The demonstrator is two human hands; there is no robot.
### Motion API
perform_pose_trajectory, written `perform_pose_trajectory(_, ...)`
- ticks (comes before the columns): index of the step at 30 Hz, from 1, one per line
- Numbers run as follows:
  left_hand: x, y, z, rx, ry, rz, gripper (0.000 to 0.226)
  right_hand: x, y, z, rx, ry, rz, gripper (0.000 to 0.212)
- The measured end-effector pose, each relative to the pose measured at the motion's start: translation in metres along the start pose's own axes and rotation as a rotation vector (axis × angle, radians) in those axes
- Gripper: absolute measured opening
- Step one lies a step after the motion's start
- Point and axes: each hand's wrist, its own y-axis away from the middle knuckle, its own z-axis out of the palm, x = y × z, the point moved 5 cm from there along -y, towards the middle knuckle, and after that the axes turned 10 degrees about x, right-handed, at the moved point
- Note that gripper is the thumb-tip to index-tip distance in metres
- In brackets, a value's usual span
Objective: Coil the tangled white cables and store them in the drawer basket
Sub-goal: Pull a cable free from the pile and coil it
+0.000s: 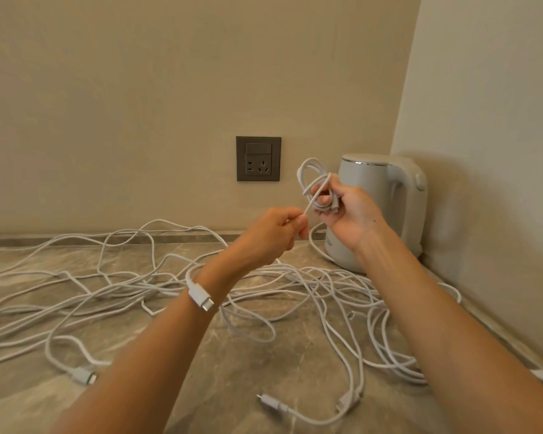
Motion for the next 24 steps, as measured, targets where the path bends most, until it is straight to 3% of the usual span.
perform_pose_trajectory(4, -0.008, -0.002, -0.006, -0.016, -0.015, -0.026, 0.035, -0.007, -0.005, -0.005, -0.066, -0.092, 0.041, 0.034)
perform_pose_trajectory(9, -0.017, -0.004, -0.013, -0.020, -0.043, -0.051, 0.035, -0.005, -0.002, -0.002, -0.120, 0.042, 0.041, 0.036)
perform_pose_trajectory(15, -0.032, -0.003, -0.022, -0.027, -0.170, -0.056, 0.036, -0.009, 0.009, -0.002, -0.298, -0.092, 0.202, 0.025)
perform_pose_trajectory(18, -0.036, -0.004, -0.027, 0.002, -0.266, -0.008, 0.035, -0.001, 0.021, 0.002, -0.475, 0.170, 0.250, 0.011)
perform_pose_trajectory(22, -0.029, -0.007, -0.030, 0.035, -0.430, 0.044, 0.034, 0.013, 0.033, 0.005, -0.633, 0.555, 0.329, 0.033)
perform_pose_trajectory(24, -0.024, -0.009, -0.031, 0.031, -0.514, 0.039, 0.033, 0.018, 0.035, 0.003, -0.679, 0.715, 0.372, 0.034)
